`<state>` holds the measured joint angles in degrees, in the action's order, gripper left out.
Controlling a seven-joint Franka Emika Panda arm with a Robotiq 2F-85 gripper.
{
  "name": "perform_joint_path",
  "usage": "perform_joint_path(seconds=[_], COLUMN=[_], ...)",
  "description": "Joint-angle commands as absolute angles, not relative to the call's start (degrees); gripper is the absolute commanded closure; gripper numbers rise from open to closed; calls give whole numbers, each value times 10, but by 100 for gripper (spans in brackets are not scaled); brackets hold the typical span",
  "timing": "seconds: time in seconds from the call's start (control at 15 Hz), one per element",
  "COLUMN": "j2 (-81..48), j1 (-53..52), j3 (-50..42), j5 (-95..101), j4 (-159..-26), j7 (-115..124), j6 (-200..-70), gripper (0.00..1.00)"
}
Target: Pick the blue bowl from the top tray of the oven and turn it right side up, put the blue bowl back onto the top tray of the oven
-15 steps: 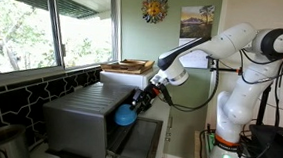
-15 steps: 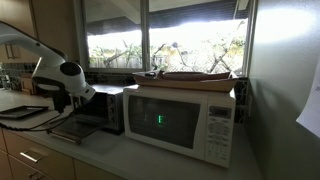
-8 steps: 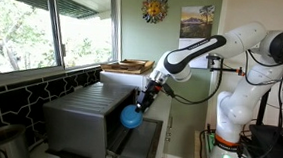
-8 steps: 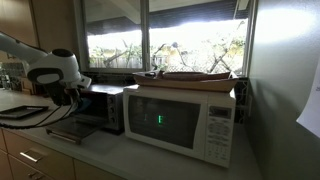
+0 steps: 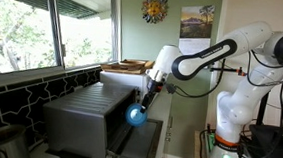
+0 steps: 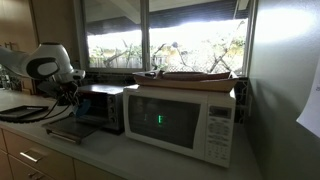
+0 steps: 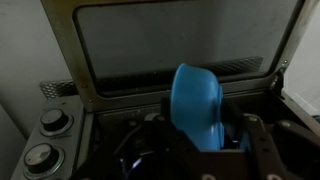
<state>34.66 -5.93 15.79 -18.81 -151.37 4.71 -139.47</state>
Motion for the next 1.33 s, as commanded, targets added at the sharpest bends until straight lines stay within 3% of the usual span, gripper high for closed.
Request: perform_joint_path(seconds=[0.0, 1.27], j2=[374, 355], j1=[-73, -97], j3=[161, 245], j5=[-104, 228], j4=[-1502, -1469], j7=[73, 43], j6=[-1340, -1351], gripper=[73, 73])
